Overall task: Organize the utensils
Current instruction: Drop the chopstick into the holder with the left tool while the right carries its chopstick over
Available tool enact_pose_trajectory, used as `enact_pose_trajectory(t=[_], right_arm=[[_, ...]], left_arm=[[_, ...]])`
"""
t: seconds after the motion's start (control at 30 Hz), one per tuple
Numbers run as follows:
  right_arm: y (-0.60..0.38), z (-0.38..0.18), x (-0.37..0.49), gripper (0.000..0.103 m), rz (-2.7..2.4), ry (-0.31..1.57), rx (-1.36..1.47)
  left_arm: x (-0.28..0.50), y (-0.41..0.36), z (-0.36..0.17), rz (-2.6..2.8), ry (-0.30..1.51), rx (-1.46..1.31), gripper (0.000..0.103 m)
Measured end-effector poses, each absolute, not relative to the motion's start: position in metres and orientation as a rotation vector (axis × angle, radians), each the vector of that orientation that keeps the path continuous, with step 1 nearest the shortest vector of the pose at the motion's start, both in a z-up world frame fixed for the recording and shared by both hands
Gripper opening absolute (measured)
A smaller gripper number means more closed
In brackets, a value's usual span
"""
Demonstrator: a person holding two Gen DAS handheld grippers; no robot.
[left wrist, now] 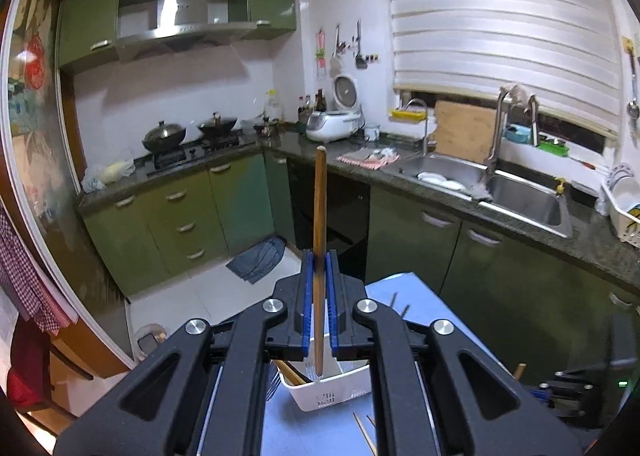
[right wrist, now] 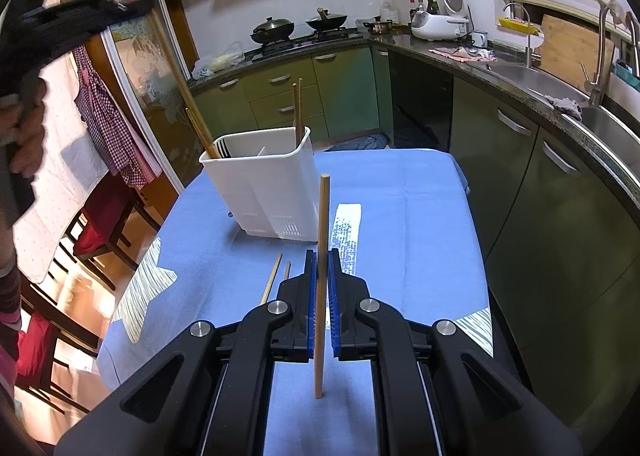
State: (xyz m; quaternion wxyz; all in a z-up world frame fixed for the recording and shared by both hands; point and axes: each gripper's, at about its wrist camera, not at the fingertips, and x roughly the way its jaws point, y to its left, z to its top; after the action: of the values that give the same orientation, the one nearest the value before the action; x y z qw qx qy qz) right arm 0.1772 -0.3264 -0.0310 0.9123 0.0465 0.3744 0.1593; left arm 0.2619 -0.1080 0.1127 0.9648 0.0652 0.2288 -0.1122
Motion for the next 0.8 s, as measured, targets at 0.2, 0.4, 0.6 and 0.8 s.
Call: enact_pose_trajectory(t=[0.2, 0.4, 0.6, 0.8], right_arm=[[-0.327, -0.028, 0.176, 0.006, 0.330, 0.771, 0.090], [-0.328, -0.010, 0.177, 0.006, 0.332, 0.739, 0.094], [-0.320, 0.030, 0.193, 0.006, 0.356, 0.674, 0.096], [-0.310, 0.094, 0.226, 0.006, 0.386, 0.548, 0.177]], left_arm=[[0.290, -0.098, 0.070, -0.205, 0.530, 0.122, 0.006], [0.296, -0.087, 0.038, -0.230, 0.623, 0.099, 0.008], [0.267, -0.071, 0.046, -0.249, 0.593, 0.099, 0.027], [0.227, -0.056, 0.053, -0.268, 0.565, 0.113, 0.027]])
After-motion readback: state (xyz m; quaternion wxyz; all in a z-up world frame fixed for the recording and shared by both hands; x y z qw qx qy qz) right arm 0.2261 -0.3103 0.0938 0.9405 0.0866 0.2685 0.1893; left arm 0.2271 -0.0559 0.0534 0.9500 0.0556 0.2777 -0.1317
